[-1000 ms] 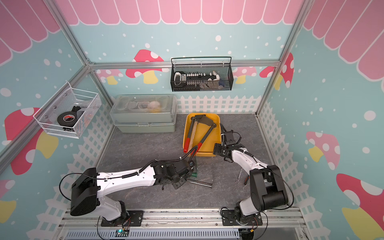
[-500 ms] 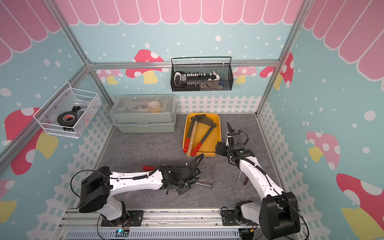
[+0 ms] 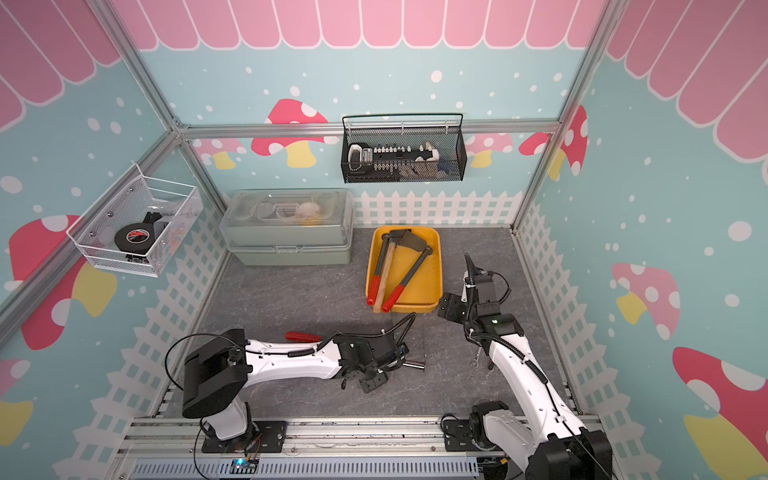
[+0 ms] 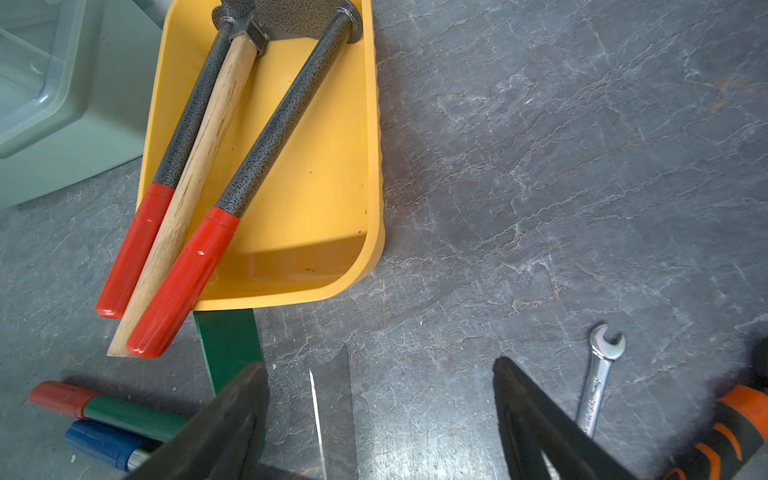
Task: Put the small hoe into the storage box
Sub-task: Adjust the hoe at the center of the board.
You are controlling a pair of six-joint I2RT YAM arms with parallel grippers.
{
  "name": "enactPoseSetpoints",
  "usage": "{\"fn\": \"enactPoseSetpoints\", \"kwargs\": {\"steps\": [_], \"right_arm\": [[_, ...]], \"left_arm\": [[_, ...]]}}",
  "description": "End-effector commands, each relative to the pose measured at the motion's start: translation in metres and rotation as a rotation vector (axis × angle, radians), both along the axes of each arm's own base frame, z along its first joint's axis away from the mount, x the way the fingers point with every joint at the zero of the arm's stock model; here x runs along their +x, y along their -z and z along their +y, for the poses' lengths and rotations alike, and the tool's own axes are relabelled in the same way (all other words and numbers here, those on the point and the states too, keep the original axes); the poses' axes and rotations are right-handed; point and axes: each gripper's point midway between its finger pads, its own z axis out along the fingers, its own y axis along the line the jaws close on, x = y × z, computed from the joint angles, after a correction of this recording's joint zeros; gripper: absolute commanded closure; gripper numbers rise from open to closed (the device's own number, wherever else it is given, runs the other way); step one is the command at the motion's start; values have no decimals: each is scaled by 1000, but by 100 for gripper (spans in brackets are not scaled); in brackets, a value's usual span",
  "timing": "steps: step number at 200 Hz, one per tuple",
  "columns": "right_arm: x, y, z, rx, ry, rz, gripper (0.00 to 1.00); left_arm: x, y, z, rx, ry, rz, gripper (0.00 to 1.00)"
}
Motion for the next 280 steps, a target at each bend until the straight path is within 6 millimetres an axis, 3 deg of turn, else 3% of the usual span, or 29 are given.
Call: {"fn": "enactPoseSetpoints", "kwargs": {"steps": [1,134,280], "right_arm": [[-7,0,-6,-6,25,14,16],[-15,-19,-18,-21,51,-29,16],[-14,-21,-23,-11,58,-32,16]], "left_arm": [[4,-4,-17,-32,40,-13,51],[12,1,-48,-42,77,3,71],[24,-6,-79,-53,119,-15,91]]}}
